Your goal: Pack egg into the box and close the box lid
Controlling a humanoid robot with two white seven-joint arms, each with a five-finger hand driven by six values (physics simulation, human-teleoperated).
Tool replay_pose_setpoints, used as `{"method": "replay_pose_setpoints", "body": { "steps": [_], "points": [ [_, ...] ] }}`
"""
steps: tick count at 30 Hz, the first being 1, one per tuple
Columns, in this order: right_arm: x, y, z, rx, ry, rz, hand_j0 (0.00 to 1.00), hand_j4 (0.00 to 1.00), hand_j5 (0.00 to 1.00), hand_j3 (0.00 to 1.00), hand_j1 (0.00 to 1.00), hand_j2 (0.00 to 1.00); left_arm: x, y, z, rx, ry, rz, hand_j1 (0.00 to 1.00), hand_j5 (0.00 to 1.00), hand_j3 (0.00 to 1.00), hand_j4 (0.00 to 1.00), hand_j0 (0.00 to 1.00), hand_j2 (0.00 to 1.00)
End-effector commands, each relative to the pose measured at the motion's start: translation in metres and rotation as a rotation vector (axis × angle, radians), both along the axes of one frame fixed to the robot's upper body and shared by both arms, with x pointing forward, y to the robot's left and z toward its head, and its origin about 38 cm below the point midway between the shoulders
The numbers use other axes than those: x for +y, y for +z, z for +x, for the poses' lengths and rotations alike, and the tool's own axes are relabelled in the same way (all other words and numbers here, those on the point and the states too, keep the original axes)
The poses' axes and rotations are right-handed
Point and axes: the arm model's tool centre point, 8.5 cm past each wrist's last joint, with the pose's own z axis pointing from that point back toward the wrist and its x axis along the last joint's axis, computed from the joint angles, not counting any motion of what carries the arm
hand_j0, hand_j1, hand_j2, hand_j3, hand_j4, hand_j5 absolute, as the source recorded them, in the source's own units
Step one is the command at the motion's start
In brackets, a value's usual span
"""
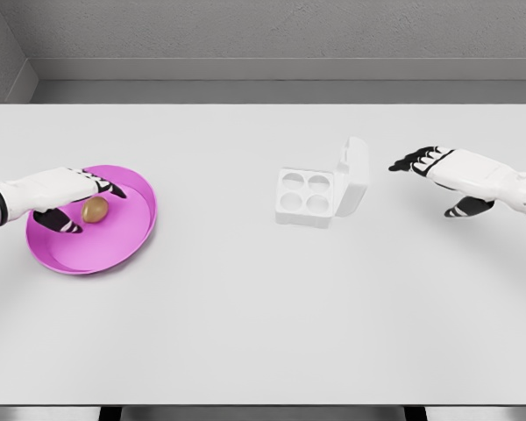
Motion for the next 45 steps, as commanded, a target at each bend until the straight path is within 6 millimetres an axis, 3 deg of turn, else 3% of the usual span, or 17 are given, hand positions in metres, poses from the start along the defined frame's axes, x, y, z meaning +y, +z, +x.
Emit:
{"method": "replay_pose_setpoints", "body": {
  "steps": [1, 16, 24, 36, 45],
  "points": [
    [0.001, 0.000, 0.001, 0.000, -0.003, 0.011, 1.00, 1.00, 1.00, 1.00, 1.00, 1.00, 0.001, -0.003, 0.001, 0.002, 0.009, 0.003, 0.85, 0.85, 0.85, 0.85, 0.85, 0.85],
    [-0.012, -0.011, 0.002, 0.033, -0.043, 0.009, 1.00, 1.00, 1.00, 1.00, 1.00, 1.00, -0.007, -0.012, 0.006, 0.001, 0.011, -0.001, 0.84, 0.84, 0.84, 0.84, 0.84, 0.84],
    [-0.013, -0.011, 0.002, 0.033, -0.045, 0.008, 1.00, 1.00, 1.00, 1.00, 1.00, 1.00, 0.001, -0.017, 0.008, 0.011, 0.035, 0.023, 0.84, 0.84, 0.84, 0.84, 0.84, 0.84],
    [-0.011, -0.009, 0.002, 0.028, -0.040, 0.016, 1.00, 1.00, 1.00, 1.00, 1.00, 1.00, -0.002, -0.013, 0.009, -0.003, 0.029, 0.014, 0.64, 0.64, 0.64, 0.64, 0.64, 0.64],
    [-0.001, -0.010, 0.003, 0.024, -0.026, 0.042, 1.00, 1.00, 1.00, 1.00, 1.00, 1.00, -0.002, -0.011, 0.010, -0.008, 0.028, 0.012, 0.58, 0.58, 0.58, 0.58, 0.58, 0.58]
  ]
}}
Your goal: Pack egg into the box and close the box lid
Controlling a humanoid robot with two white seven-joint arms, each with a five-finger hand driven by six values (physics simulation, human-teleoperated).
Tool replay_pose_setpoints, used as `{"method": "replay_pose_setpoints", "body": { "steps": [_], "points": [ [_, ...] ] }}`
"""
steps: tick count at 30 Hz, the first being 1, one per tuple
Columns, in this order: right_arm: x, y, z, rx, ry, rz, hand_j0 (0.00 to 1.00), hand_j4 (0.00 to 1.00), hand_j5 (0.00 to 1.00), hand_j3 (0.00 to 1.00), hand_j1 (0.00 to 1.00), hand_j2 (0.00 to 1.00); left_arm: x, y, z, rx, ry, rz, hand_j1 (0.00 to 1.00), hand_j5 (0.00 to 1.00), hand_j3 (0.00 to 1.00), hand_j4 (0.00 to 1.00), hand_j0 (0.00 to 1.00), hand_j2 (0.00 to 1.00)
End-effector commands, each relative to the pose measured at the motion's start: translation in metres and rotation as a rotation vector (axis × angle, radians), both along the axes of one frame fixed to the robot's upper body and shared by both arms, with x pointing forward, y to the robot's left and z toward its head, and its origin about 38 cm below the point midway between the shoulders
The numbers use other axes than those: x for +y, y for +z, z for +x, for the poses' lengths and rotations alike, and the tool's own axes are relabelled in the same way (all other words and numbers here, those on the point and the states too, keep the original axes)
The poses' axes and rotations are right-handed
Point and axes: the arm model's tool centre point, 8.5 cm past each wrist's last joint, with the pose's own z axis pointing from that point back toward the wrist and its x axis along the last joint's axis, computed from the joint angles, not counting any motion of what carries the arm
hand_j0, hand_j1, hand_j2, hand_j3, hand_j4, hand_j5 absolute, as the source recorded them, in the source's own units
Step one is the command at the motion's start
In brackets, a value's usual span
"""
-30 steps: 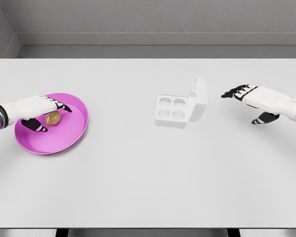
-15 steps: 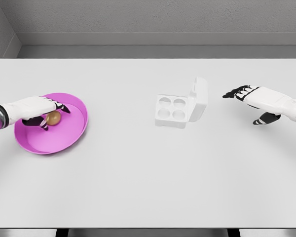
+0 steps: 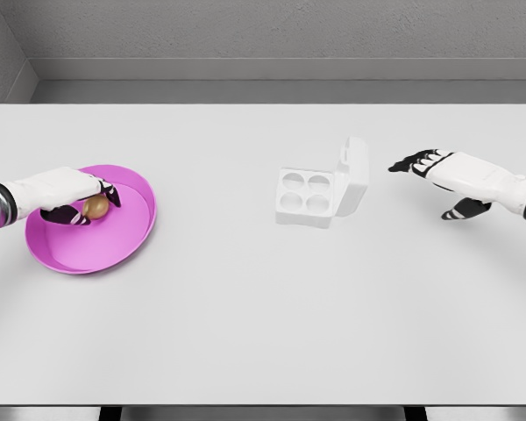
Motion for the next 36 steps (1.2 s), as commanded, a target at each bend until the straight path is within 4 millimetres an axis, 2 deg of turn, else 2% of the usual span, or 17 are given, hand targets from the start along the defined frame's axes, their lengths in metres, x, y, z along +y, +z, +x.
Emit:
{"method": "replay_pose_setpoints", "body": {
  "steps": [1, 9, 15, 18, 26, 31, 36],
  "points": [
    [0.001, 0.001, 0.000, -0.001, -0.001, 0.009, 1.00, 1.00, 1.00, 1.00, 1.00, 1.00, 0.000, 0.000, 0.000, 0.000, 0.001, -0.002, 0.56, 0.56, 0.56, 0.56, 0.56, 0.56],
    [0.001, 0.001, 0.000, -0.002, 0.000, 0.007, 1.00, 1.00, 1.00, 1.00, 1.00, 1.00, -0.004, 0.009, 0.001, -0.023, -0.013, -0.008, 0.46, 0.46, 0.46, 0.46, 0.46, 0.46],
    [0.000, 0.001, 0.000, -0.001, -0.002, 0.006, 1.00, 1.00, 1.00, 1.00, 1.00, 1.00, -0.013, 0.034, -0.002, -0.096, -0.042, -0.031, 0.44, 0.44, 0.44, 0.44, 0.44, 0.44],
    [-0.001, 0.001, 0.000, 0.000, -0.004, 0.004, 1.00, 1.00, 1.00, 1.00, 1.00, 1.00, -0.010, 0.042, -0.001, -0.116, -0.034, -0.038, 0.43, 0.43, 0.43, 0.43, 0.43, 0.43],
    [-0.003, 0.002, 0.000, 0.000, -0.006, -0.001, 1.00, 1.00, 1.00, 1.00, 1.00, 1.00, -0.021, 0.060, -0.004, -0.168, -0.070, -0.054, 0.41, 0.41, 0.41, 0.41, 0.41, 0.41],
    [-0.003, 0.002, 0.000, -0.001, -0.005, -0.001, 1.00, 1.00, 1.00, 1.00, 1.00, 1.00, -0.028, 0.061, -0.002, -0.180, -0.075, -0.084, 0.40, 0.40, 0.40, 0.40, 0.40, 0.40],
    [-0.003, 0.001, -0.001, 0.000, -0.005, 0.000, 1.00, 1.00, 1.00, 1.00, 1.00, 1.00, -0.047, 0.060, 0.002, -0.192, -0.094, -0.141, 0.40, 0.40, 0.40, 0.40, 0.40, 0.40]
  ]
}}
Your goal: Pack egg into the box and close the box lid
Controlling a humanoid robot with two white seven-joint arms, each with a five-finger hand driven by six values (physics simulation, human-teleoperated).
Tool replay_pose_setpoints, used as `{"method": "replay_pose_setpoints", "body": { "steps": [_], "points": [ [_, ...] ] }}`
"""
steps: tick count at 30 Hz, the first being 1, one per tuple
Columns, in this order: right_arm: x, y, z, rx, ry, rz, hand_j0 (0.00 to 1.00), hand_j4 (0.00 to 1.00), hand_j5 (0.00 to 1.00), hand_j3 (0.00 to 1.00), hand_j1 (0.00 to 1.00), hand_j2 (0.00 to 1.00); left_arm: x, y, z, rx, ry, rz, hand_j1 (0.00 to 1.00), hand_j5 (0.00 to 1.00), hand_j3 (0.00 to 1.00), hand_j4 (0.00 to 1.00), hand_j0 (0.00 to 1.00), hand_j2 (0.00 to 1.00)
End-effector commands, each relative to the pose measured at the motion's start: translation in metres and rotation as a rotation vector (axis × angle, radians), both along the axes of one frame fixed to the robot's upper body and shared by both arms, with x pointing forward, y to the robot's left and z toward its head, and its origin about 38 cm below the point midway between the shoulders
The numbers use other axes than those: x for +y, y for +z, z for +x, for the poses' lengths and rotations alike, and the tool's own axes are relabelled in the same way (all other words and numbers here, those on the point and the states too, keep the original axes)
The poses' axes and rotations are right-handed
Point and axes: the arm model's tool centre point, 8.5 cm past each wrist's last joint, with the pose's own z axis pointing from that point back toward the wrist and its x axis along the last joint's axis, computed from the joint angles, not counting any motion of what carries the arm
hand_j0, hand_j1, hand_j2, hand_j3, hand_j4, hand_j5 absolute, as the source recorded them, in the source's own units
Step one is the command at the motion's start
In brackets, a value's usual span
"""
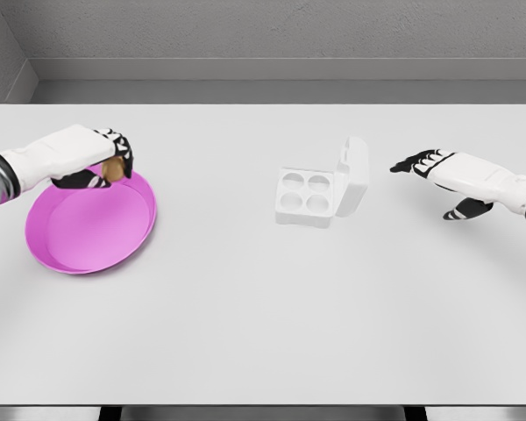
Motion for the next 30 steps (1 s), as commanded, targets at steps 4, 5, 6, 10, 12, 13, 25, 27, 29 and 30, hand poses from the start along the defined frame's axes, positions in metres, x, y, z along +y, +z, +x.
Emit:
{"method": "replay_pose_setpoints", "body": {
  "steps": [4, 5, 6, 10, 12, 13, 25, 27, 29, 30],
  "points": [
    [0.001, 0.000, 0.000, 0.000, -0.001, 0.009, 1.00, 1.00, 1.00, 1.00, 1.00, 1.00, -0.027, -0.003, 0.002, -0.009, -0.037, -0.069, 0.40, 0.40, 0.40, 0.40, 0.40, 0.40],
    [0.002, 0.000, 0.000, -0.001, 0.001, 0.011, 1.00, 1.00, 1.00, 1.00, 1.00, 1.00, -0.031, -0.004, 0.002, -0.009, -0.044, -0.080, 0.40, 0.40, 0.40, 0.40, 0.40, 0.40],
    [0.002, 0.000, 0.000, -0.001, 0.001, 0.011, 1.00, 1.00, 1.00, 1.00, 1.00, 1.00, -0.036, -0.004, 0.003, -0.011, -0.051, -0.091, 0.40, 0.40, 0.40, 0.40, 0.40, 0.40],
    [0.001, 0.000, 0.000, -0.001, 0.000, 0.009, 1.00, 1.00, 1.00, 1.00, 1.00, 1.00, -0.052, -0.005, 0.005, -0.017, -0.073, -0.132, 0.40, 0.40, 0.40, 0.40, 0.40, 0.40],
    [0.001, 0.001, 0.000, -0.002, -0.001, 0.009, 1.00, 1.00, 1.00, 1.00, 1.00, 1.00, -0.059, -0.006, 0.005, -0.014, -0.082, -0.151, 0.39, 0.39, 0.39, 0.39, 0.39, 0.39],
    [0.001, 0.001, 0.000, -0.003, -0.002, 0.009, 1.00, 1.00, 1.00, 1.00, 1.00, 1.00, -0.061, -0.006, 0.005, -0.016, -0.084, -0.155, 0.39, 0.39, 0.39, 0.39, 0.39, 0.39],
    [-0.001, 0.001, 0.000, -0.002, -0.003, 0.008, 1.00, 1.00, 1.00, 1.00, 1.00, 1.00, -0.102, -0.014, 0.007, -0.001, -0.131, -0.266, 0.39, 0.39, 0.39, 0.39, 0.39, 0.39],
    [0.000, 0.001, 0.000, -0.001, -0.002, 0.009, 1.00, 1.00, 1.00, 1.00, 1.00, 1.00, -0.110, -0.015, 0.007, 0.002, -0.139, -0.283, 0.39, 0.39, 0.39, 0.39, 0.39, 0.39],
    [0.000, 0.001, 0.000, -0.001, -0.002, 0.008, 1.00, 1.00, 1.00, 1.00, 1.00, 1.00, -0.118, -0.018, 0.008, 0.011, -0.144, -0.307, 0.39, 0.39, 0.39, 0.39, 0.39, 0.39],
    [0.000, 0.001, 0.000, -0.001, -0.002, 0.008, 1.00, 1.00, 1.00, 1.00, 1.00, 1.00, -0.121, -0.018, 0.008, 0.011, -0.148, -0.314, 0.39, 0.39, 0.39, 0.39, 0.39, 0.39]
  ]
}}
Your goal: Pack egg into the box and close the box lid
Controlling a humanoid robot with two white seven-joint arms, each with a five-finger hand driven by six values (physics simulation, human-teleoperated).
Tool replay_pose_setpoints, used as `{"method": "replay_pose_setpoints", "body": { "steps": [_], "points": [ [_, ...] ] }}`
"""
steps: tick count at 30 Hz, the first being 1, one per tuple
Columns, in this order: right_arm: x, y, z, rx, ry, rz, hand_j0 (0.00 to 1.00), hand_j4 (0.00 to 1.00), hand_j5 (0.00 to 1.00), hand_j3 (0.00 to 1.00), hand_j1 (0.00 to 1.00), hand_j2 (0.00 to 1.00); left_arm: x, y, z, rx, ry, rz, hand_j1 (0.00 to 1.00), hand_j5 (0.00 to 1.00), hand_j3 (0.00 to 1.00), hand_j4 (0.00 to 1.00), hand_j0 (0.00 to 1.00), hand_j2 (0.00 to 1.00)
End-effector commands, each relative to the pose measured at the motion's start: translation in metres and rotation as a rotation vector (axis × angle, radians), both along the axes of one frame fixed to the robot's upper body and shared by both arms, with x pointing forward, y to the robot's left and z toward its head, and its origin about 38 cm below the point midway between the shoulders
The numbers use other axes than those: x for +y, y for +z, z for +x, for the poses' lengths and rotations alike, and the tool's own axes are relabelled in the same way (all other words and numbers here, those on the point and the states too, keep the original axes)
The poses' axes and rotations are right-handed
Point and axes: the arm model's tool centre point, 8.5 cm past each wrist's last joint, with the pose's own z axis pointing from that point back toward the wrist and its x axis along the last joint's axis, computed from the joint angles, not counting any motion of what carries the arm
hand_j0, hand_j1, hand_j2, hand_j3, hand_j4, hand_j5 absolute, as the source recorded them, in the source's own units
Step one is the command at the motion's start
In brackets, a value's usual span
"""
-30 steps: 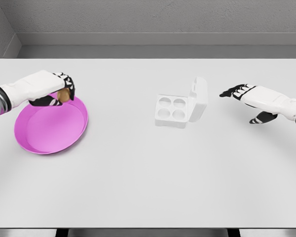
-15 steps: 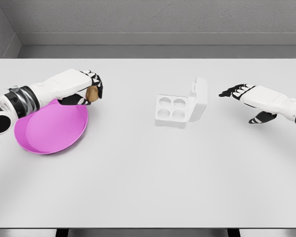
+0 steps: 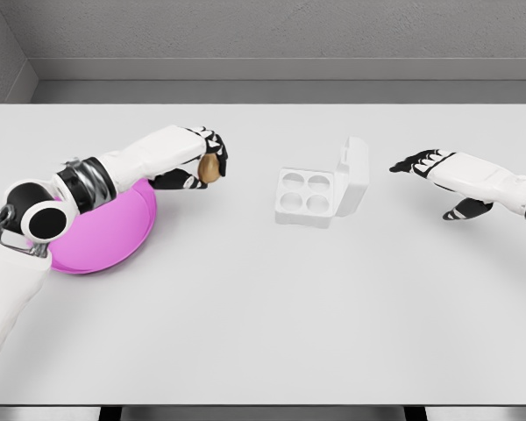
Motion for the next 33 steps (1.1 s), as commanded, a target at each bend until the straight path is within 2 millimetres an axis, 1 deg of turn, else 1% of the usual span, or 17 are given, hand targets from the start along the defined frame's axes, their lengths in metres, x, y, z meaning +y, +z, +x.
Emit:
{"method": "replay_pose_setpoints", "body": {
  "steps": [1, 3, 6, 8, 9, 11, 12, 17, 26, 31, 33],
  "points": [
    [-0.001, 0.001, 0.000, 0.001, -0.002, 0.004, 1.00, 1.00, 1.00, 1.00, 1.00, 1.00, -0.011, -0.002, 0.000, 0.008, -0.010, -0.030, 0.39, 0.39, 0.39, 0.39, 0.39, 0.39],
    [0.000, 0.001, 0.000, -0.001, -0.003, 0.007, 1.00, 1.00, 1.00, 1.00, 1.00, 1.00, -0.018, -0.004, 0.008, 0.023, -0.007, -0.053, 0.39, 0.39, 0.39, 0.39, 0.39, 0.39],
    [0.000, 0.001, 0.000, 0.000, -0.002, 0.007, 1.00, 1.00, 1.00, 1.00, 1.00, 1.00, -0.025, -0.006, 0.008, 0.029, -0.016, -0.065, 0.39, 0.39, 0.39, 0.39, 0.39, 0.39],
    [0.000, 0.001, 0.000, -0.001, -0.003, 0.007, 1.00, 1.00, 1.00, 1.00, 1.00, 1.00, -0.039, -0.006, 0.007, 0.019, -0.024, -0.065, 0.39, 0.39, 0.39, 0.39, 0.39, 0.39],
    [-0.001, 0.001, 0.000, -0.001, -0.004, 0.005, 1.00, 1.00, 1.00, 1.00, 1.00, 1.00, -0.049, -0.007, 0.007, 0.012, -0.030, -0.068, 0.39, 0.39, 0.39, 0.39, 0.39, 0.39],
    [-0.001, 0.001, 0.000, 0.000, -0.003, 0.005, 1.00, 1.00, 1.00, 1.00, 1.00, 1.00, -0.056, -0.006, 0.006, 0.012, -0.039, -0.084, 0.39, 0.39, 0.39, 0.39, 0.39, 0.39],
    [-0.001, 0.001, 0.000, -0.001, -0.004, 0.006, 1.00, 1.00, 1.00, 1.00, 1.00, 1.00, -0.057, -0.006, 0.006, 0.013, -0.039, -0.085, 0.39, 0.39, 0.39, 0.39, 0.39, 0.39],
    [-0.001, 0.001, 0.000, -0.001, -0.004, 0.005, 1.00, 1.00, 1.00, 1.00, 1.00, 1.00, -0.076, -0.013, 0.008, 0.037, -0.049, -0.115, 0.39, 0.39, 0.39, 0.39, 0.39, 0.39],
    [0.000, 0.001, 0.000, -0.002, -0.002, 0.007, 1.00, 1.00, 1.00, 1.00, 1.00, 1.00, -0.101, -0.023, 0.009, 0.067, -0.056, -0.140, 0.40, 0.40, 0.40, 0.40, 0.40, 0.40],
    [0.001, 0.000, 0.000, -0.001, -0.001, 0.011, 1.00, 1.00, 1.00, 1.00, 1.00, 1.00, -0.114, -0.035, 0.019, 0.125, -0.050, -0.159, 0.40, 0.40, 0.40, 0.40, 0.40, 0.40],
    [0.001, 0.000, 0.000, 0.000, -0.001, 0.010, 1.00, 1.00, 1.00, 1.00, 1.00, 1.00, -0.115, -0.035, 0.021, 0.128, -0.049, -0.158, 0.40, 0.40, 0.40, 0.40, 0.40, 0.40]
  ]
}}
